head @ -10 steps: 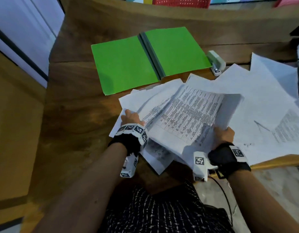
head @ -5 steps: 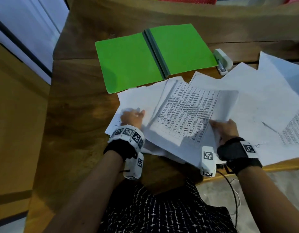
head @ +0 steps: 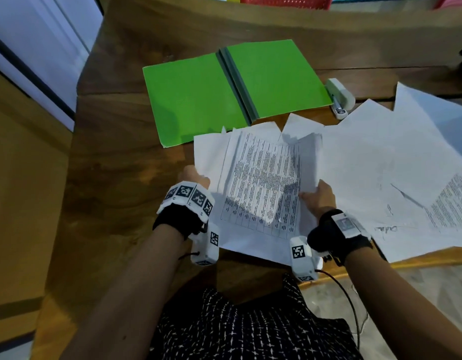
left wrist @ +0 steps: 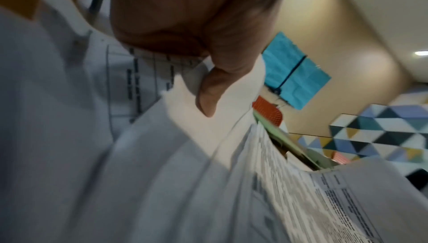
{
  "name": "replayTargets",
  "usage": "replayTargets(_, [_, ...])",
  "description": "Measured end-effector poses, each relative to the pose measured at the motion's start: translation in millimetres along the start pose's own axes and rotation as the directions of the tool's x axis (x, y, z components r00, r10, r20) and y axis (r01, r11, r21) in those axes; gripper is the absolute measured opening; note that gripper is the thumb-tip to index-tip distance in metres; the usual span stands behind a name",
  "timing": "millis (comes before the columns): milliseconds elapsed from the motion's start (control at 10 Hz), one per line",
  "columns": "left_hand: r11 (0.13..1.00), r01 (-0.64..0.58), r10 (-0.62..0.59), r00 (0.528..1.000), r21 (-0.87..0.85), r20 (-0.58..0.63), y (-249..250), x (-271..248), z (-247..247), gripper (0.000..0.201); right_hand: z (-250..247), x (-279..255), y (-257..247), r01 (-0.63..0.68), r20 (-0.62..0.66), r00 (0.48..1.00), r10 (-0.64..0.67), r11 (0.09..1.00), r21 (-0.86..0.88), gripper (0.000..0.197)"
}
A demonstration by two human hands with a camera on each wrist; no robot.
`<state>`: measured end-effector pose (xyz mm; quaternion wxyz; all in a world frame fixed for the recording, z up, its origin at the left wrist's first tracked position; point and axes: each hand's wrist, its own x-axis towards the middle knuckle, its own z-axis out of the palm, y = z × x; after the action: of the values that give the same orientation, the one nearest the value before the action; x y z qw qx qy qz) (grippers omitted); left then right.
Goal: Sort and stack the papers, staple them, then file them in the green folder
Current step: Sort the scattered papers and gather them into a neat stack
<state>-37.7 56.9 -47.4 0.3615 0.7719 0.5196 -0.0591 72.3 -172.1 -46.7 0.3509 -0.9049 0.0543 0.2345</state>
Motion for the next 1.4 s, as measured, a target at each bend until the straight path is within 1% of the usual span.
replayTargets(100, [0.989,-0.146,0.145,0.987,-0.019,-0.073,12,-13,-31,0.041,-1,-1,1,0.033,0.003,0.999,-0.033,0.999,-0.017,0.036])
replayTargets(200, [0.972,-0.233,0.230,0.939,0.022,-0.255,29,-29,-80,0.036,0,-3,3,0.036,-0.018,0.999,-0.036,0.999,-0.019,0.039])
replayTargets(300, [0.965,-0.259,0.213,0.875,-0.047,-0.435,43,-44,-131,0.049,3,-3,2,0.030,-0.027,0.999,-0.029,0.999,0.019,0.037])
replayTargets(400, [0.947,-0.314,0.209,0.768,-0.071,-0.606,45,-46,-167,0.056,7,-8,-6,0.017,0.017,1.000,-0.020,0.993,0.118,0.033])
replayTargets(500, [0.894,-0.341,0.110,0.796,-0.292,-0.595,35,-33,-170,0.068,8,-15,-23,0.087,-0.077,0.994,-0.081,0.992,0.087,0.055])
replayTargets(600, [0.859,-0.277,0.023,0.861,-0.430,-0.508,28,-33,-146,0.081,1,-20,-50,0.199,-0.183,0.969,-0.168,0.965,0.169,0.060])
replayTargets(700, [0.743,-0.133,-0.081,0.955,-0.656,-0.286,17,-35,-95,0.049,-3,-30,-71,0.130,0.050,0.976,-0.211,0.755,0.643,0.035])
replayTargets(800, [0.674,0.097,-0.131,0.991,-0.732,0.011,8,-39,-52,0.047,7,-32,-69,-0.062,0.226,0.954,-0.197,0.610,0.790,0.047])
replayTargets(900, [0.652,0.249,-0.157,0.968,-0.716,0.193,-2,-40,-15,0.049,29,-30,-53,-0.036,0.229,0.957,-0.176,0.712,0.701,0.043])
replayTargets(1000, [0.694,0.339,-0.190,0.937,-0.635,0.292,-13,-37,8,0.049,40,-25,-41,-0.069,0.170,0.983,-0.066,0.730,0.680,0.036])
replayTargets(1100, [0.724,0.376,-0.254,0.925,-0.578,0.284,-20,-31,16,0.047,45,-20,-34,-0.130,0.190,0.982,-0.014,0.682,0.719,0.073])
replayTargets(1200, [0.840,0.353,-0.267,0.930,-0.413,0.252,-11,-36,13,0.050,59,-1,-18,-0.076,0.141,0.990,-0.027,0.733,0.676,0.085])
replayTargets(1300, [0.811,0.332,-0.248,0.941,-0.481,0.230,-13,-33,9,0.046,60,2,-12,0.067,0.003,0.997,-0.076,0.904,0.422,0.031])
replayTargets(1400, [0.831,0.319,-0.315,0.945,-0.455,0.089,-27,-33,-7,0.043,51,6,-7,0.113,0.013,0.992,-0.122,0.946,0.303,0.006])
